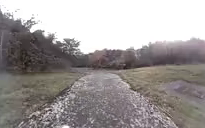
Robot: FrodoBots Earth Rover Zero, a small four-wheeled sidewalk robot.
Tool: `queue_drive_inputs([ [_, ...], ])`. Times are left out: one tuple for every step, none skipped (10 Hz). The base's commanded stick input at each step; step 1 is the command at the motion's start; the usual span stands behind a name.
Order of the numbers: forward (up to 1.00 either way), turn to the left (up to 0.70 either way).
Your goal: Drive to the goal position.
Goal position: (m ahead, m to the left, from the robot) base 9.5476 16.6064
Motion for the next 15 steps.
queue_drive_inputs([
  [0.70, 0.00],
  [0.70, -0.12],
  [0.70, -0.27],
  [0.70, -0.35],
  [0.70, -0.28],
  [0.70, -0.11],
  [0.70, 0.00],
  [0.70, 0.00],
  [0.70, 0.00],
  [0.70, 0.00],
  [0.70, 0.00],
  [0.70, 0.00],
  [0.70, 0.00],
  [0.70, 0.00],
  [0.70, 0.00],
])
